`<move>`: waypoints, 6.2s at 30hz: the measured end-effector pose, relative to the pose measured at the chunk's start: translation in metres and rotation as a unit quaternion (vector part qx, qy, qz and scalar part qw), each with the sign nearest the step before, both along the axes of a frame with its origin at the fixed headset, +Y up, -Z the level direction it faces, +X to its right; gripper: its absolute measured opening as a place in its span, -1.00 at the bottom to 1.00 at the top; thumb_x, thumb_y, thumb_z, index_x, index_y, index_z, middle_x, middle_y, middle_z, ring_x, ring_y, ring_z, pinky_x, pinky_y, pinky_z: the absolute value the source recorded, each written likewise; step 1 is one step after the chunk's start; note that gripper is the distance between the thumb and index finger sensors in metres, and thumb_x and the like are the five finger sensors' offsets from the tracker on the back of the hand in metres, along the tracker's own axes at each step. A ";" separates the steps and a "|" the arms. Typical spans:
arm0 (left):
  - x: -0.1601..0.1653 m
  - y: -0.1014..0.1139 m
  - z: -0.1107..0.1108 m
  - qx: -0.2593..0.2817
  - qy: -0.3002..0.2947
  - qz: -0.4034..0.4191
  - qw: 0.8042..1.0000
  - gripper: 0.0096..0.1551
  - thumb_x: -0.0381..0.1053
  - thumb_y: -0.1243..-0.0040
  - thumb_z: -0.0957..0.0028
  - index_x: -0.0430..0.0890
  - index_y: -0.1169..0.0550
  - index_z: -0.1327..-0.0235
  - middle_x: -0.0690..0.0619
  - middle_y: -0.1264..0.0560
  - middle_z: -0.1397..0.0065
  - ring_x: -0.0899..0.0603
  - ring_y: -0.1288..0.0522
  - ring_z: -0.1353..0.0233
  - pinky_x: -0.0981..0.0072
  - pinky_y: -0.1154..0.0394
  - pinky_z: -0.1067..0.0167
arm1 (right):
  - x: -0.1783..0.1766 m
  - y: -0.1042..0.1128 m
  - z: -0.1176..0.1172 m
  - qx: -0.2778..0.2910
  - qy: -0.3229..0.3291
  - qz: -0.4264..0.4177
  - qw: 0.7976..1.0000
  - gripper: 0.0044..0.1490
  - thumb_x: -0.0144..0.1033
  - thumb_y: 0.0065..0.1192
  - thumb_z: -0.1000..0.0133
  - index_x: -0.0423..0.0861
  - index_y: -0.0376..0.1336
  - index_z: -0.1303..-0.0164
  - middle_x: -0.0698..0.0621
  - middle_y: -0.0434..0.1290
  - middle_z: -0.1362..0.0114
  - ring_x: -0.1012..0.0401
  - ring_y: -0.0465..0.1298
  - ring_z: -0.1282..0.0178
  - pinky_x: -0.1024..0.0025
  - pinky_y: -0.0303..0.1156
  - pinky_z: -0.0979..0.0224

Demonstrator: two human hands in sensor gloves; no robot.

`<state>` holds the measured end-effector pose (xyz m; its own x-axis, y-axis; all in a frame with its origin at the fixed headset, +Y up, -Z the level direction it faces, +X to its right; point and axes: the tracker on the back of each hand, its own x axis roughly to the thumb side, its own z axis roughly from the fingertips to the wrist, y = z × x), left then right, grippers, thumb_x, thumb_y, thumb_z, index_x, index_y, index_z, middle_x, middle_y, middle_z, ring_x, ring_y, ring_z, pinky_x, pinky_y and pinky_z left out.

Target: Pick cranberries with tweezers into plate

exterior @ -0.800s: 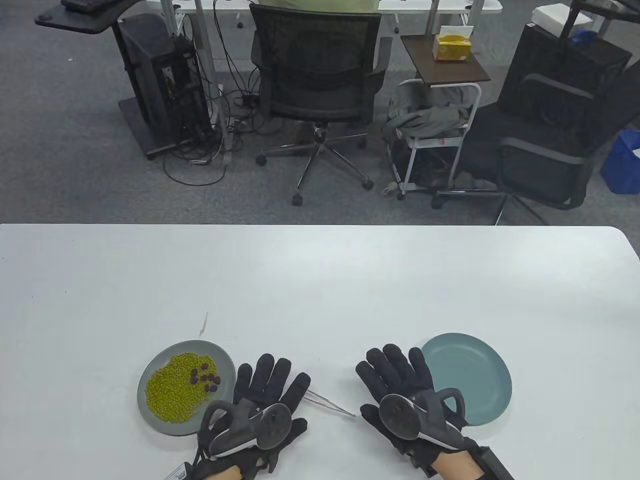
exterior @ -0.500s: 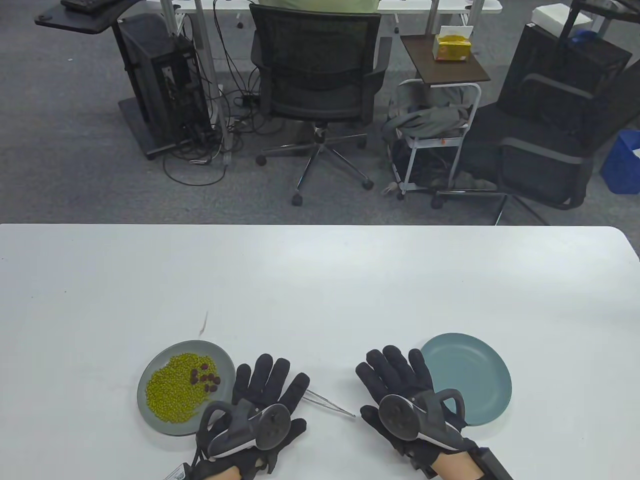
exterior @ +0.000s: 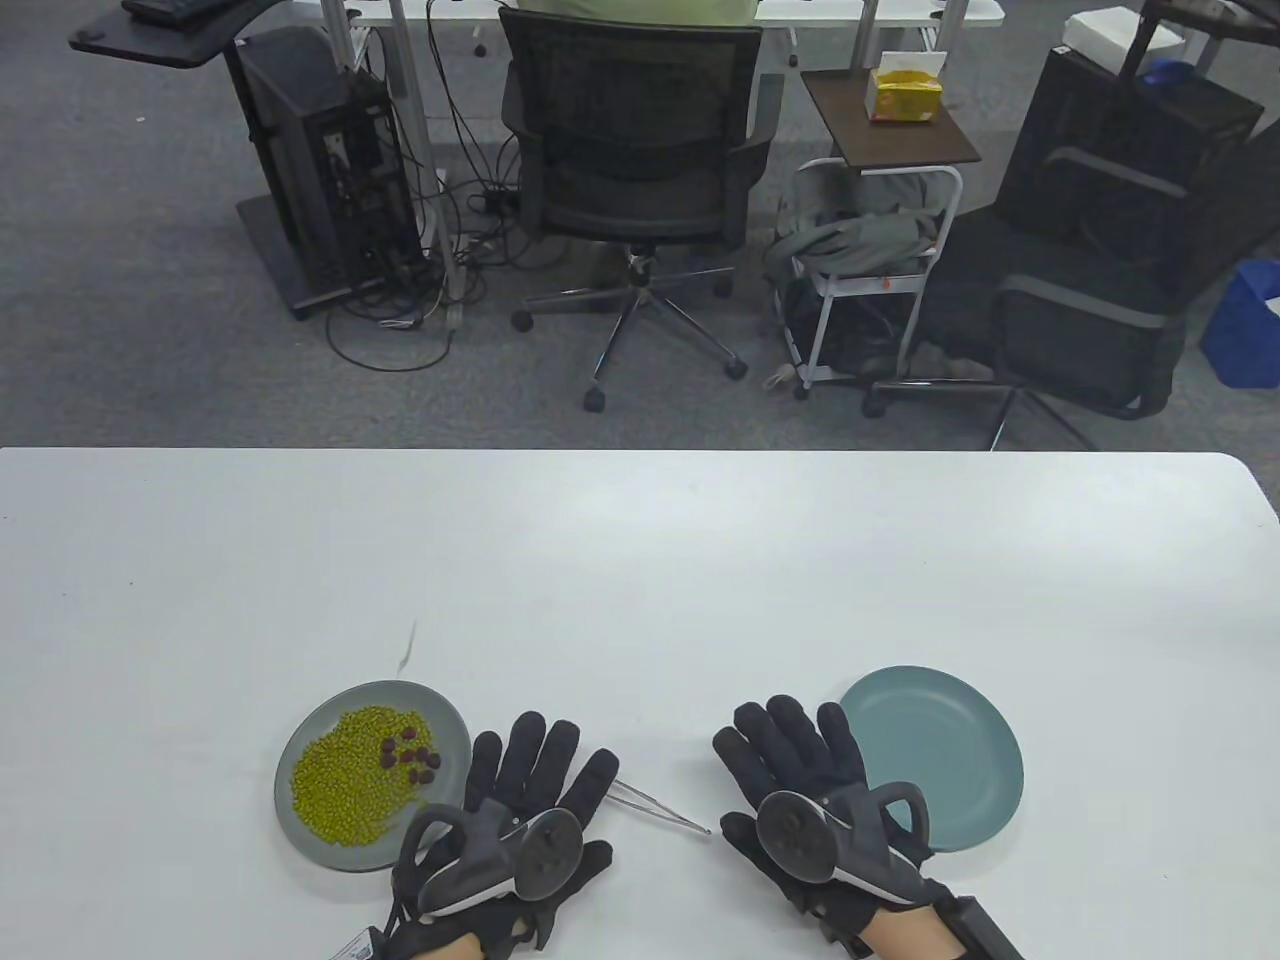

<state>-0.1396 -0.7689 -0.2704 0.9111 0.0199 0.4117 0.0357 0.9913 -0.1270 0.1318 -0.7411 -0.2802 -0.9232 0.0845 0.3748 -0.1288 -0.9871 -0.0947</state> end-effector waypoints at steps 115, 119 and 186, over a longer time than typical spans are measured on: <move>-0.073 0.041 -0.021 0.026 0.126 0.072 0.989 -0.01 0.54 0.06 0.09 0.34 0.15 -0.51 0.10 0.10 -0.67 -0.25 0.28 -0.69 -0.30 0.28 -0.52 | 0.015 0.015 -0.010 0.009 -0.051 -0.024 0.998 -0.32 0.10 0.07 0.10 0.20 0.18 -0.27 0.30 0.47 0.01 0.26 0.52 -0.15 0.01 0.08 -0.63; -0.138 0.046 -0.034 0.002 0.228 0.124 0.966 0.00 0.55 0.08 0.09 0.32 0.17 -0.52 0.07 0.12 -0.67 -0.27 0.29 -0.68 -0.30 0.29 -0.51 | 0.014 0.012 -0.010 0.004 -0.048 -0.019 0.999 -0.32 0.10 0.07 0.10 0.20 0.19 -0.27 0.30 0.47 0.01 0.26 0.52 -0.15 0.01 0.08 -0.63; -0.105 -0.006 -0.055 -0.263 0.162 0.656 0.688 -0.28 0.20 0.12 -0.11 0.06 -0.02 -0.48 0.05 -0.30 -0.41 -0.12 -0.69 -0.02 0.16 -0.67 0.10 | 0.043 0.034 -0.016 0.055 -0.083 -0.085 0.991 -0.34 0.11 0.08 0.10 0.24 0.21 -0.25 0.30 0.48 0.03 0.27 0.53 -0.13 0.03 0.09 -0.64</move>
